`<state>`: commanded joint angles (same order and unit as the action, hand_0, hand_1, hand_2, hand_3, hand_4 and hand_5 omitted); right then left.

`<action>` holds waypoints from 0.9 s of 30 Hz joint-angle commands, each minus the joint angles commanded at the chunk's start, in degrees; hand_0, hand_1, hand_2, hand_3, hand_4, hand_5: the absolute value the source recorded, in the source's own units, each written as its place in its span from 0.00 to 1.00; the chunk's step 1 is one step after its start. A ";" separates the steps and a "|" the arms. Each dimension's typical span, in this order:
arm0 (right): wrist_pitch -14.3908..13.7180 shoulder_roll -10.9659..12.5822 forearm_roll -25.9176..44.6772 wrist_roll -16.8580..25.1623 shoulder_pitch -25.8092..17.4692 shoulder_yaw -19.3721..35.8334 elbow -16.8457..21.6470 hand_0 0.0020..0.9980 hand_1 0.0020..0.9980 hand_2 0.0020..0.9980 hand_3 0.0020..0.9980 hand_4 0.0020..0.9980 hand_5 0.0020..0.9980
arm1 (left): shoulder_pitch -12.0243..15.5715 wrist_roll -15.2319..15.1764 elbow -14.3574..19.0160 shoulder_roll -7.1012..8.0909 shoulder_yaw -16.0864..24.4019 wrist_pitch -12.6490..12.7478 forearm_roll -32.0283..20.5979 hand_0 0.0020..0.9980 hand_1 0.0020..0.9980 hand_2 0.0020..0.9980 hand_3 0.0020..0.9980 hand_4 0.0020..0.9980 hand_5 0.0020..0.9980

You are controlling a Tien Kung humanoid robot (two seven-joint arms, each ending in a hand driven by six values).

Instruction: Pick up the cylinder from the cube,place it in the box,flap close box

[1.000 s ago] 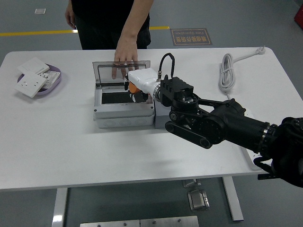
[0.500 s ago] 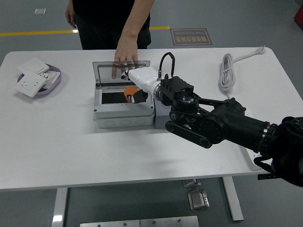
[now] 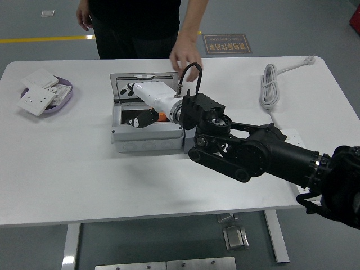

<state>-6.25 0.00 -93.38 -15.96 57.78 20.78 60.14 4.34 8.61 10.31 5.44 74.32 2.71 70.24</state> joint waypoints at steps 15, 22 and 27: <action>-0.46 0.00 2.49 2.15 3.32 5.37 -5.50 0.87 0.78 0.79 0.84 0.81 0.28 | -0.21 -0.03 0.00 0.09 0.05 -0.06 0.22 0.58 0.60 0.56 0.60 0.61 0.23; -0.90 0.00 5.23 3.37 5.05 6.13 -12.40 0.87 0.78 0.79 0.83 0.80 0.28 | -0.26 0.08 0.00 0.21 0.02 -0.11 0.35 0.58 0.60 0.56 0.60 0.60 0.22; -1.22 0.00 7.24 4.15 5.76 5.12 -16.21 0.87 0.78 0.79 0.83 0.80 0.28 | -0.66 -0.01 0.00 0.35 0.07 -0.18 0.47 0.58 0.60 0.56 0.60 0.60 0.22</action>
<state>-7.47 0.00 -86.15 -11.81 63.53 25.90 43.92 3.68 8.60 10.31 5.79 74.39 2.53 70.70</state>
